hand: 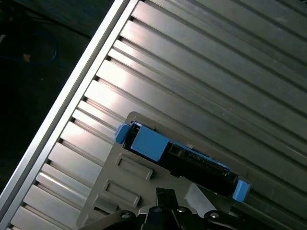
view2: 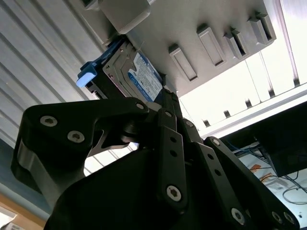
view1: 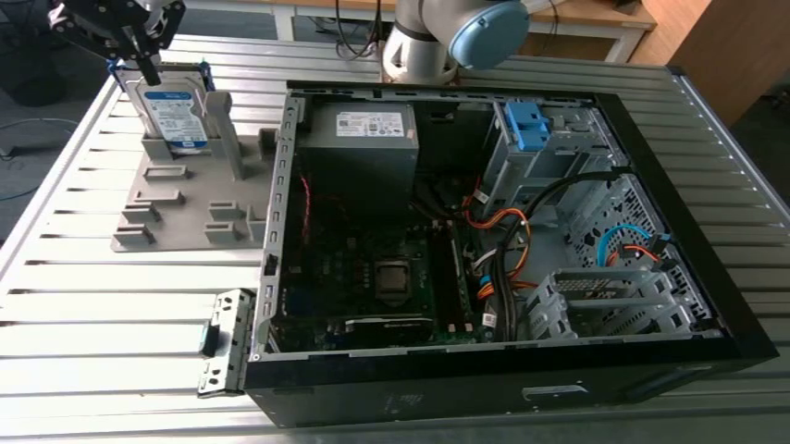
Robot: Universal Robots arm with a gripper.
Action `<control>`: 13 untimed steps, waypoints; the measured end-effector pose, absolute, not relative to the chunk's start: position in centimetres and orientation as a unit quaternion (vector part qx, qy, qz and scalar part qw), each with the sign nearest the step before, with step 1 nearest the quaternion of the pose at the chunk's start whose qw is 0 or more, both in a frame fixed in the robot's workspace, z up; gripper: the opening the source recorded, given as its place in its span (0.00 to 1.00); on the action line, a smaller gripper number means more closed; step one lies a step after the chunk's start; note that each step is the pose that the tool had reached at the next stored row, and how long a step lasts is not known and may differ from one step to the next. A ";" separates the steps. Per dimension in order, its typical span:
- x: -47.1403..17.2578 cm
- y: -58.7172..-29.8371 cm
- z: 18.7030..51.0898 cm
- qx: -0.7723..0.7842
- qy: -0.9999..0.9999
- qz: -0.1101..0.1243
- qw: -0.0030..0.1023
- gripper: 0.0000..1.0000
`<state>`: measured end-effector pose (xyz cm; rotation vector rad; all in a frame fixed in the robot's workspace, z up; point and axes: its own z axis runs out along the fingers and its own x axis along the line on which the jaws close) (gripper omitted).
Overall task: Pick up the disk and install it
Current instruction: 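Pick up the disk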
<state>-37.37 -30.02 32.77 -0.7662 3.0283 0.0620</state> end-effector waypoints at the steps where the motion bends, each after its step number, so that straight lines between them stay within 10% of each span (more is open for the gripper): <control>1: -37.4 -30.0 32.8 -0.248 0.968 0.020 0.009 0.11; 13: -37.4 -30.0 32.8 -0.282 0.959 0.020 0.008 0.11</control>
